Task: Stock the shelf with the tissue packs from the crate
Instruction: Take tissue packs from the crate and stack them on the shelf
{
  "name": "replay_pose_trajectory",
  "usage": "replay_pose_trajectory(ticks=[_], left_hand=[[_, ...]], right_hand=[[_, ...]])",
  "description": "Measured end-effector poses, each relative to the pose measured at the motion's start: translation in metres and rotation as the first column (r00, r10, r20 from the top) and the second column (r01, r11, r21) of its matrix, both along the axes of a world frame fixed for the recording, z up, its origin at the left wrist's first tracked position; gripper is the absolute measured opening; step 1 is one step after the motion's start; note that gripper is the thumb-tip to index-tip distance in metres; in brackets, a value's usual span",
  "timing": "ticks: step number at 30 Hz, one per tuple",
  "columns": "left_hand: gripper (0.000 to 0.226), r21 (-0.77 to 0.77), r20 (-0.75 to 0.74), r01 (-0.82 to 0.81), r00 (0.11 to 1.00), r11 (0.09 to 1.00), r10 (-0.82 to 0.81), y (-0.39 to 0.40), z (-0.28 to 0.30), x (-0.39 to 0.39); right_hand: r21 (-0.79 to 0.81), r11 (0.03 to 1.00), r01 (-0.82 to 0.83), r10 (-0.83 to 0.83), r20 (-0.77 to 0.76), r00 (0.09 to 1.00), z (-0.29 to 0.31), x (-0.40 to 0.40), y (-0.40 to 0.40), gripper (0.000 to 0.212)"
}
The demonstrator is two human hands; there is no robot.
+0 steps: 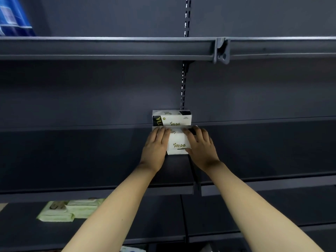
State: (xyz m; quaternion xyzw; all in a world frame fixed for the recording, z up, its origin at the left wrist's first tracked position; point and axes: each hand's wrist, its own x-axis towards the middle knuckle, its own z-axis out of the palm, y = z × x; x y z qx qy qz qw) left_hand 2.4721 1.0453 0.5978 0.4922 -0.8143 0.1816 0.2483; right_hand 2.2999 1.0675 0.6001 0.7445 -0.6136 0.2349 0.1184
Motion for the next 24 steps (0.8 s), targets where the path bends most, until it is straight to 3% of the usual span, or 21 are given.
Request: replay_pose_trajectory(ticks=[11,24], left_hand=[[0.080,0.046,-0.038,-0.025,0.999,0.999,0.026,-0.053,0.001,-0.004],[0.069,0.084,-0.081,-0.011,0.997,0.996,0.018,-0.071,0.001,-0.003]], right_hand=[[0.133,0.991,0.026,-0.039,0.100,0.994,0.001,0.006,-0.055,0.069],[0.118,0.986,0.114,-0.118,0.025,0.993,-0.002,0.009,-0.074,0.070]])
